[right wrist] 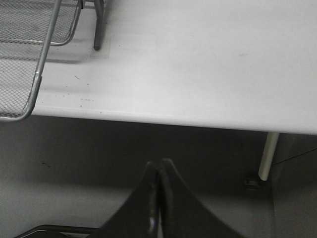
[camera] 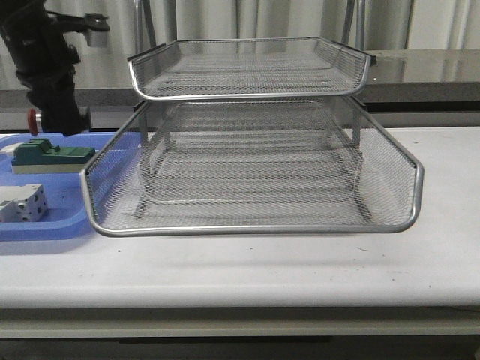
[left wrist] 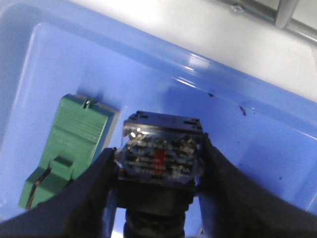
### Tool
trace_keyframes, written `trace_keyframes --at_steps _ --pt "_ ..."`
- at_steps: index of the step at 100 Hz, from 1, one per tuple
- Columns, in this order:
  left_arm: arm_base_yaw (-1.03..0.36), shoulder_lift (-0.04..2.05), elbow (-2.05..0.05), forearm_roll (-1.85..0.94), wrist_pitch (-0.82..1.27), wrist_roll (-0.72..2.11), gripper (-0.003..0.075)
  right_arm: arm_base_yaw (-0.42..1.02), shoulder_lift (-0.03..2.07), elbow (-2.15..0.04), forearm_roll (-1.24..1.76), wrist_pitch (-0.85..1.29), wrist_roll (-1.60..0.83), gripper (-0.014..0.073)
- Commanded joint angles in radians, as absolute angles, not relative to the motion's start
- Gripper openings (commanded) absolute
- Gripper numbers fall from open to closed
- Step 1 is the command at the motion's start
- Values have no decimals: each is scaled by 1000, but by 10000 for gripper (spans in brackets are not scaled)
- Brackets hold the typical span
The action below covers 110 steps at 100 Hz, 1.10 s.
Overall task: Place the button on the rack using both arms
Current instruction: 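Lift the button and carry it over the pulled-out mesh tray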
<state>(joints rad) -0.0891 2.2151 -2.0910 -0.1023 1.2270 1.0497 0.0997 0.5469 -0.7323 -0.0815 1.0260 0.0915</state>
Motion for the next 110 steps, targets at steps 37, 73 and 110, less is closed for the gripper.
trace_keyframes --at_steps 37,73,110 --pt "-97 1879 -2050 -108 1281 848 52 96 550 -766 -97 973 86 -71" --pt "-194 1606 -1723 -115 1281 830 52 96 550 -766 -97 973 86 -71" --pt "-414 1595 -1650 -269 1281 776 51 96 550 -766 -97 973 86 -71"
